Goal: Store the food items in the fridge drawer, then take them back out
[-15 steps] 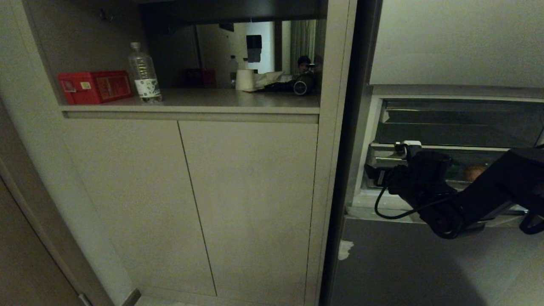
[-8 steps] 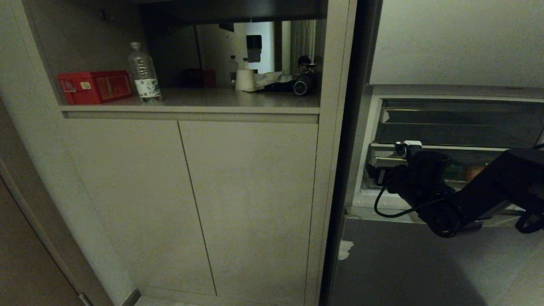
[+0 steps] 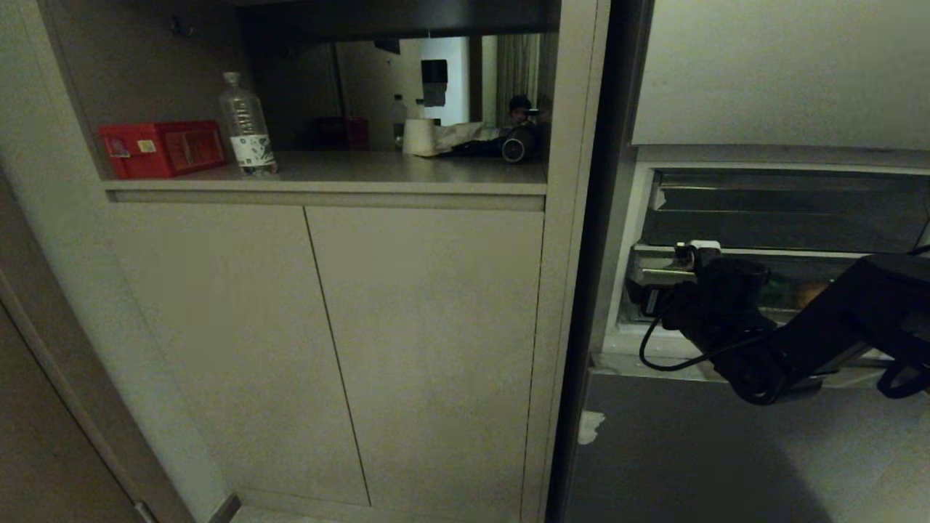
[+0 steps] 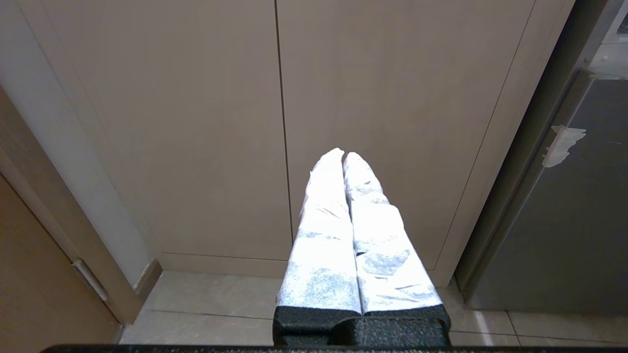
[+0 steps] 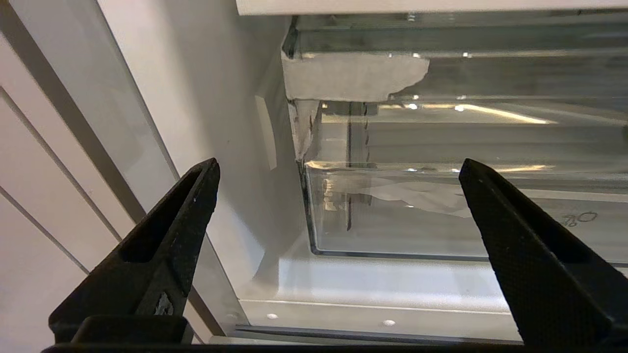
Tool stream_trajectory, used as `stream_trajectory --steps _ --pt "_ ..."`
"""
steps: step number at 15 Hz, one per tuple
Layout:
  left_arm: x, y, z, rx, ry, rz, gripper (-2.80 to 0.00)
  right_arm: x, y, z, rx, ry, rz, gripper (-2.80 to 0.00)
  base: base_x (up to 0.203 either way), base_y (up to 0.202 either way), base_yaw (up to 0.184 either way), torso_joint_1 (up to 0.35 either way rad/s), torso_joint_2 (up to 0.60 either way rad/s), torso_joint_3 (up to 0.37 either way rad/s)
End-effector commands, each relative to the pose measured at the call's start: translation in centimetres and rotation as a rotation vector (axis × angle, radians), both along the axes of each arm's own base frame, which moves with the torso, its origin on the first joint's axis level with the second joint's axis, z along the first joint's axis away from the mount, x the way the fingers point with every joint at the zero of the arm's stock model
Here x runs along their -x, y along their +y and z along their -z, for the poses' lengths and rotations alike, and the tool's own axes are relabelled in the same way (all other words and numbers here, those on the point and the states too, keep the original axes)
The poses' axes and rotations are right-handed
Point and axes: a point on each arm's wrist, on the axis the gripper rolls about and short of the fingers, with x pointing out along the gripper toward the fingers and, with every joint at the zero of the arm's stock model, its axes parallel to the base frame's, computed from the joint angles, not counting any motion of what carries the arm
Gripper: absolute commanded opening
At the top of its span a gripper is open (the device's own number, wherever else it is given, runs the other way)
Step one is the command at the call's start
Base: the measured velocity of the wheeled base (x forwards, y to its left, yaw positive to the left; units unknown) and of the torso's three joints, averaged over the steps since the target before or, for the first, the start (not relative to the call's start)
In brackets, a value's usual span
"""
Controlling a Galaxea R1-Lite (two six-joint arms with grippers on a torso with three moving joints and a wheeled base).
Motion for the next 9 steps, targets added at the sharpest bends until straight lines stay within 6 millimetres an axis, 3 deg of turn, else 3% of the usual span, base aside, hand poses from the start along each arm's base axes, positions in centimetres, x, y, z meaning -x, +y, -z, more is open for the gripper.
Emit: stream_trajectory --steps 1,9 --pt "0.00 0.00 0.00 0.000 0.001 0.000 -2.80 -0.11 0.01 0.13 -0.001 -0.003 0.000 0.00 0.000 0.000 0.000 0.000 0.00 0.000" --pt "0.00 0.00 0.00 0.000 0.001 0.000 -2.80 -0.74 0.08 0.66 -0.003 -0.004 0.002 0.00 0.000 0.000 0.000 0.000 0.00 0.000"
